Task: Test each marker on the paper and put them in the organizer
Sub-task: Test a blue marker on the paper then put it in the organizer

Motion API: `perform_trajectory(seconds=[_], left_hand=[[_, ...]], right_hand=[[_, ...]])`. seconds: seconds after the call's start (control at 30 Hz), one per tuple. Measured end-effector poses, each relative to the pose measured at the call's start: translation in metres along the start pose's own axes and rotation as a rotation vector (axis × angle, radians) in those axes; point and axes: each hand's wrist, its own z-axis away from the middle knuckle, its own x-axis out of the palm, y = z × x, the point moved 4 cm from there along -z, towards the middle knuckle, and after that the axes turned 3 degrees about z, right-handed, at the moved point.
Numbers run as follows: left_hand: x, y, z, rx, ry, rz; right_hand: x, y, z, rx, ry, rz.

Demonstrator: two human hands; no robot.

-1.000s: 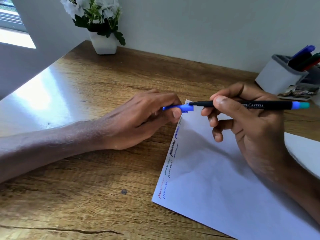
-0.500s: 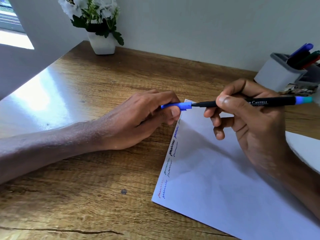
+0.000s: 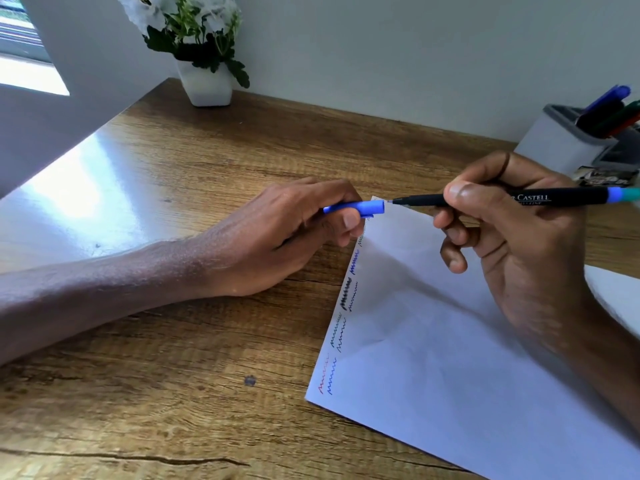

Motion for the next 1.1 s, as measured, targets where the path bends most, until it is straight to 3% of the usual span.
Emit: perform_trajectory(seconds=[0.53,0.9,1.1], left_hand=[[-0.003,0.009,0.002,0.121,0.043,-0.039],[-0.001,0.003,-0.009,0.033,0.056,0.034],[-0.017,-0.001,-0.010,-0.042,0.354,0.241]], right_hand=[[0.018,0.010,0.005,-0.035,-0.115,0.109],[0.007,0.014,-0.012,0.010,-0.156,0.116],[-0.028,0.005,-0.020,0.032,-0.028,0.091]])
